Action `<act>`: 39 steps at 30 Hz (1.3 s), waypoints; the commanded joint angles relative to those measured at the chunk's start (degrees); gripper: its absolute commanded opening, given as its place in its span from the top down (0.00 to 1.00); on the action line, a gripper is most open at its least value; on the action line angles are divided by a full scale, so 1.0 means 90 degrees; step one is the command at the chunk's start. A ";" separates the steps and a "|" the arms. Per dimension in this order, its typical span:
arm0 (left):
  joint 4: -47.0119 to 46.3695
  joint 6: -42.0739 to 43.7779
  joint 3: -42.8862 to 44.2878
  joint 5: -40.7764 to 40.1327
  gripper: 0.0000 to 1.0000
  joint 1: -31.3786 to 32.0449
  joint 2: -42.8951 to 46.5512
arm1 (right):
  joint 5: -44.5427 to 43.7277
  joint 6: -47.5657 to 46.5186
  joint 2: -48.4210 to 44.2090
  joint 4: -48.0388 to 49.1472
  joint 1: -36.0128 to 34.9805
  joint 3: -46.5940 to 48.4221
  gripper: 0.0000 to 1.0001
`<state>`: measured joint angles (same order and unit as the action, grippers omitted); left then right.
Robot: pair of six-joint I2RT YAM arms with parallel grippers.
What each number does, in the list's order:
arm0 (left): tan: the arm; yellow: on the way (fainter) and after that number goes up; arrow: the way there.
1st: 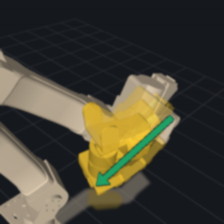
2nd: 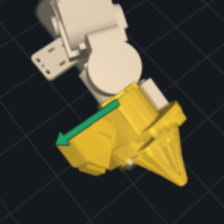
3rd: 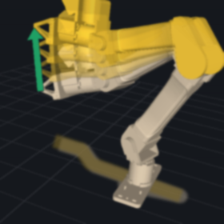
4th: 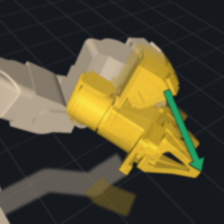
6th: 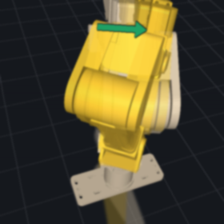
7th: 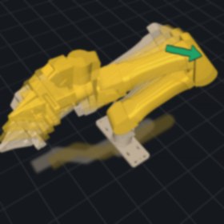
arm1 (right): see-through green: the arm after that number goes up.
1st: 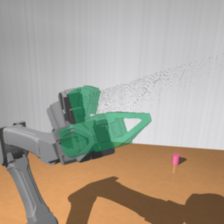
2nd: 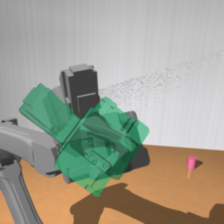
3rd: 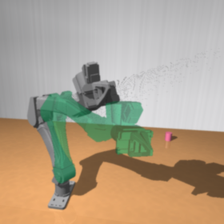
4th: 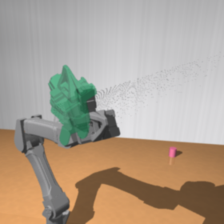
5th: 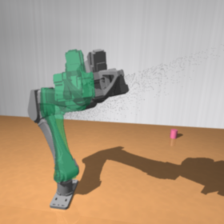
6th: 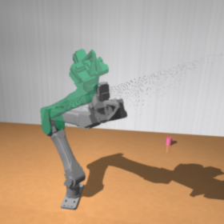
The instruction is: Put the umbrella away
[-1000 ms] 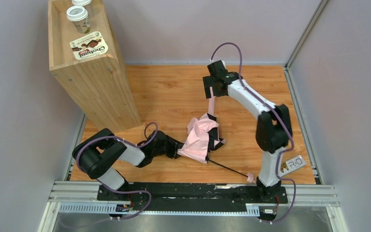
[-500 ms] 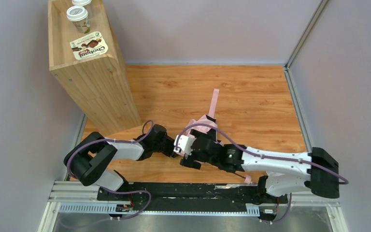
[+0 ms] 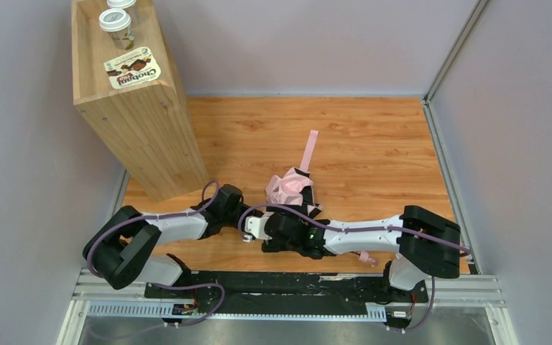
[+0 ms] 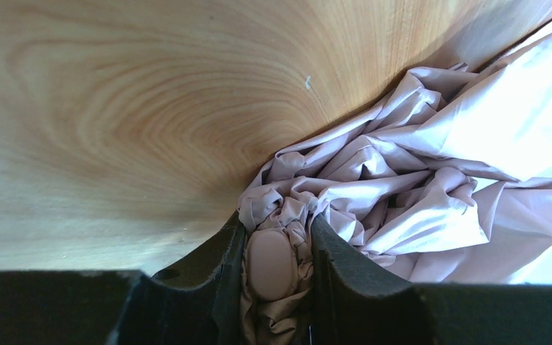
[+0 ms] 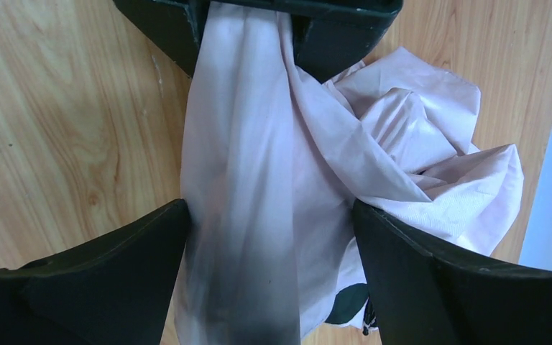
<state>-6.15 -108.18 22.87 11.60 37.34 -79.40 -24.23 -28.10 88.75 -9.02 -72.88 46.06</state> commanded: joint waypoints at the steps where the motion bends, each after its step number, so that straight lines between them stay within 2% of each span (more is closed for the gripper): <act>1: 0.1182 -0.0284 -0.0314 -0.0507 1.00 -0.0057 0.0266 | -0.0092 -0.0286 0.0255 0.0563 0.0178 -0.0001 0.09; 3: 0.1114 -0.0411 -0.0461 -0.0488 1.00 -0.0057 0.0374 | -0.0111 -0.0287 0.0518 0.0562 0.0246 0.0125 0.10; 5: 0.1084 -0.0480 -0.0539 -0.0458 1.00 -0.0057 0.0472 | 0.0073 -0.0228 0.0695 0.0562 0.0392 0.0184 0.16; 9: 0.0997 -0.0675 -0.0744 -0.0546 1.00 -0.0057 0.0726 | 0.0260 -0.0238 0.1066 0.0465 0.0471 0.0282 0.54; 13: 0.0713 -0.0802 -0.1095 -0.0673 1.00 -0.0057 0.1018 | 0.0747 -0.0160 0.1349 0.0251 0.0666 0.0379 0.75; 14: 0.0481 -0.0792 -0.1164 -0.0731 0.97 -0.0057 0.1087 | 0.0855 -0.0121 0.1408 0.0163 0.0695 0.0438 0.80; 15: 0.0372 -0.0754 -0.1242 -0.0751 0.88 -0.0067 0.1174 | 0.1030 -0.0111 0.1457 0.0075 0.0734 0.0467 0.83; 17: 0.0245 -0.0598 -0.1359 -0.0878 0.67 -0.0067 0.1379 | 0.1323 -0.0081 0.1525 -0.0003 0.0812 0.0497 0.90; 18: 0.0244 -0.0510 -0.1369 -0.0956 0.54 -0.0067 0.1458 | 0.1489 -0.0033 0.1584 -0.0081 0.0852 0.0536 0.94; 19: 0.0196 -0.0297 -0.1437 -0.0966 0.45 -0.0106 0.1681 | 0.1626 -0.0023 0.1633 -0.0169 0.0891 0.0575 1.00; 20: 0.0108 -0.0169 -0.1496 -0.1082 0.27 -0.0116 0.1818 | 0.1811 0.0006 0.1681 -0.0296 0.0930 0.0633 1.00; 21: 0.0127 0.0084 -0.1593 -0.1122 0.23 -0.0164 0.2158 | 0.1977 0.0055 0.1721 -0.0374 0.0959 0.0672 1.00; 24: -0.0009 0.0476 -0.2023 -0.1268 0.23 -0.0272 0.3165 | 0.2437 0.0143 0.1799 -0.0619 0.1086 0.0780 1.00; 26: 0.0136 0.0817 -0.2461 -0.1590 0.22 -0.0360 0.4199 | 0.2826 0.0163 0.1838 -0.0765 0.1154 0.0829 1.00; 27: 0.0272 0.0945 -0.2492 -0.1813 0.22 -0.0399 0.5053 | 0.2983 0.0202 0.1857 -0.0853 0.1203 0.0858 1.00; 28: 0.0854 0.1207 -0.2483 -0.1941 0.22 -0.0428 0.5893 | 0.3188 0.0221 0.1877 -0.0950 0.1261 0.0907 1.00; 29: 0.1401 0.1345 -0.2483 -0.2126 0.22 -0.0438 0.6259 | 0.3325 0.0241 0.1916 -0.1058 0.1310 0.0946 1.00; 32: 0.2244 0.1833 -0.2463 -0.2392 0.21 -0.0477 0.7742 | 0.3775 0.0299 0.2053 -0.1458 0.1408 0.1180 1.00; 36: 0.2812 0.2030 -0.2483 -0.2119 0.21 -0.0487 0.8576 | 0.4468 0.0378 0.2277 -0.2043 0.1603 0.1502 1.00; 39: 0.2629 0.2244 -0.2659 -0.1748 0.21 -0.0487 0.8471 | 0.4985 0.0339 0.2560 -0.2609 0.1857 0.1950 1.00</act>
<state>10.04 -93.34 3.05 -6.92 33.12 -2.92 5.78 -29.06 104.16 -15.11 -58.22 62.72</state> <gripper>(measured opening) 0.786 0.335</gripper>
